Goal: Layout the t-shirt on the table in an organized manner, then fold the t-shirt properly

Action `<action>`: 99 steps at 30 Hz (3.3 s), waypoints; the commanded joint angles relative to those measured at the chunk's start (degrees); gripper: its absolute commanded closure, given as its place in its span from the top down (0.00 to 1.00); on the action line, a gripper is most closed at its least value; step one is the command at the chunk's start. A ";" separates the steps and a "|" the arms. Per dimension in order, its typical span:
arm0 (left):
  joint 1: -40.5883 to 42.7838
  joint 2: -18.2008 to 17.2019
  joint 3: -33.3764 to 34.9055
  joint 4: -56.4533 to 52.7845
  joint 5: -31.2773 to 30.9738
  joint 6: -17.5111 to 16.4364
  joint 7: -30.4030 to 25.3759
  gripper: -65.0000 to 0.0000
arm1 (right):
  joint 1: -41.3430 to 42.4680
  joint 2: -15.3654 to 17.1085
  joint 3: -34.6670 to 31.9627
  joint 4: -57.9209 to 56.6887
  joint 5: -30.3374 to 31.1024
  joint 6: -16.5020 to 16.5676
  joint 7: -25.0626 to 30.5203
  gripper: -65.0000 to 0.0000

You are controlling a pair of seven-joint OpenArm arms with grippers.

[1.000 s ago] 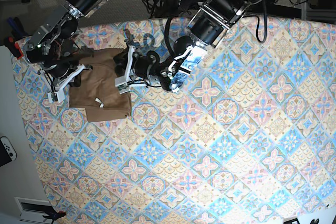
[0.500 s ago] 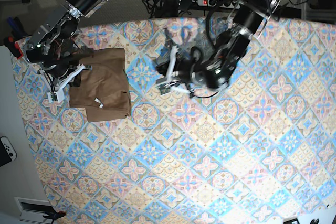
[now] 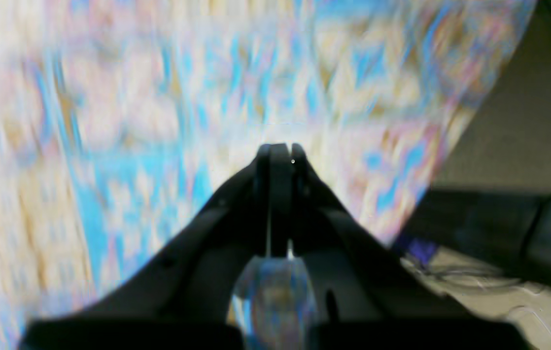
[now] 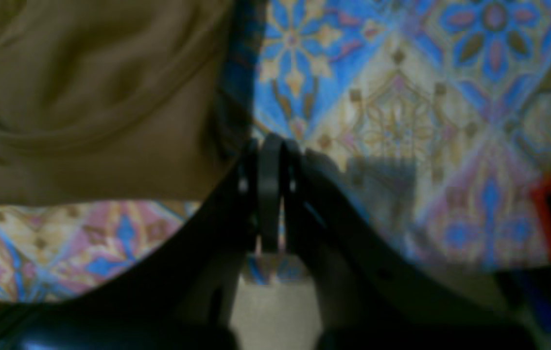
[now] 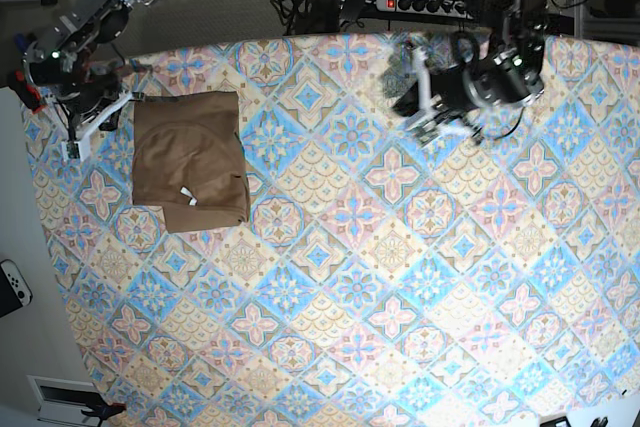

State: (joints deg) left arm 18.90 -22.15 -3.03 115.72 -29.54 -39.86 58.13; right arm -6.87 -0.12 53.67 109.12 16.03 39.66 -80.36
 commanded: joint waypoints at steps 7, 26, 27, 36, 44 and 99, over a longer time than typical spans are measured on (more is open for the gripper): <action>8.67 -0.40 -7.57 3.00 -0.75 -0.14 -1.29 0.00 | -7.94 -0.01 1.85 1.08 0.63 0.34 3.74 0.00; 24.84 3.73 -8.09 3.36 14.11 -0.14 -1.56 0.00 | -22.62 -0.10 7.30 0.55 0.63 0.34 14.91 0.00; 25.02 4.88 -8.09 2.92 15.96 -0.14 -1.65 0.00 | -23.24 -0.10 7.30 0.46 0.63 0.34 16.05 0.00; 26.25 8.57 -5.81 -12.12 28.97 -0.14 -17.73 0.00 | -24.47 0.16 3.78 -8.86 -2.19 0.34 17.54 0.00; 21.68 8.57 -3.61 -31.72 29.67 -0.14 -27.14 0.00 | -22.18 -0.19 3.43 -17.65 -16.52 0.34 29.32 0.00; -16.57 12.61 -5.54 -112.78 62.20 30.93 -66.96 0.00 | 1.99 2.71 31.33 -99.14 -75.86 -42.60 82.42 0.00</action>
State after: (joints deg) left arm 2.28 -9.37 -8.69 2.94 32.77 -8.78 -8.82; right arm -4.05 2.11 85.01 9.67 -60.07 -2.48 2.00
